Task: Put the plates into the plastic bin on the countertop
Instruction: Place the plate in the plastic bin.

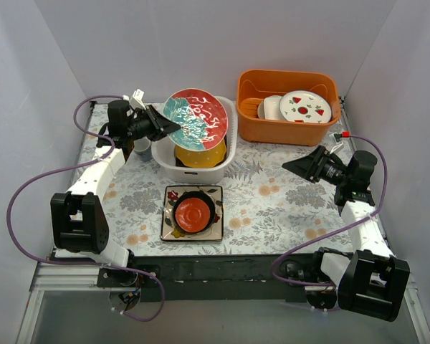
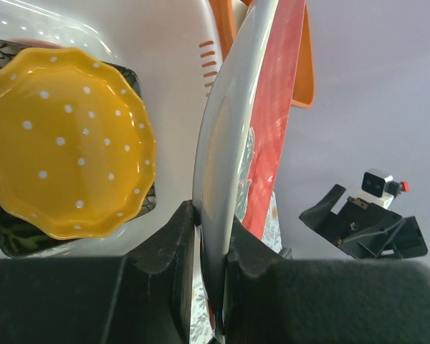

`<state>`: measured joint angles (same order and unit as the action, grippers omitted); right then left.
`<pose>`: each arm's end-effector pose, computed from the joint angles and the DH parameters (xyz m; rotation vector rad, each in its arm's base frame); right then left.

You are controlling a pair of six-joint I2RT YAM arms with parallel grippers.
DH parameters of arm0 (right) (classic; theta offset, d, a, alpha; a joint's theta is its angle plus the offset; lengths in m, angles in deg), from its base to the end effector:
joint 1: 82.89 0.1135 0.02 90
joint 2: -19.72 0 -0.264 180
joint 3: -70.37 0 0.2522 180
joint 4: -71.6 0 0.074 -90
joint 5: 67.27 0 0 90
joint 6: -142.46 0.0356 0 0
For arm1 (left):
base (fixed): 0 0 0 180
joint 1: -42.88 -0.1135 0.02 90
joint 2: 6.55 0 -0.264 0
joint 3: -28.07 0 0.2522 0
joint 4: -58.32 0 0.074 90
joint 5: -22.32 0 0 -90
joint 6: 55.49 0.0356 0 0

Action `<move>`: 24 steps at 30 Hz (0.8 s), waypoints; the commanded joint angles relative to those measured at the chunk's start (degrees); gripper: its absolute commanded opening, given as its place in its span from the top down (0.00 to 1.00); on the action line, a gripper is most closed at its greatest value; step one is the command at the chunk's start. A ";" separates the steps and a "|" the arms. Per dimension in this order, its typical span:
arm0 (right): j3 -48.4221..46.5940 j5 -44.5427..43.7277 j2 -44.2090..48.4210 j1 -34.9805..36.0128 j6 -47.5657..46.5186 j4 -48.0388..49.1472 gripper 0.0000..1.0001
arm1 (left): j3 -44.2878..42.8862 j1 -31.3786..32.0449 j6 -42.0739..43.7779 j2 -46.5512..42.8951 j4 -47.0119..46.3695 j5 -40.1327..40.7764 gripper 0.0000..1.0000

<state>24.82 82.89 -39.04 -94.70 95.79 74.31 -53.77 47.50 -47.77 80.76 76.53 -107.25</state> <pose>0.2205 -0.0146 0.2649 0.0595 1.8434 1.3016 0.3486 -0.0509 0.3124 -0.9888 2.0635 -1.5826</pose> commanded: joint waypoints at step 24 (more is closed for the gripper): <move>-0.82 0.13 -1.27 0.04 -1.14 0.85 0.12 | -5.13 2.84 4.93 7.43 2.23 8.19 1.00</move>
<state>24.82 82.87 -40.01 -94.70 95.71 74.28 -53.66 48.14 -45.08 89.46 82.41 -97.72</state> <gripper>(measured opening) 0.882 0.134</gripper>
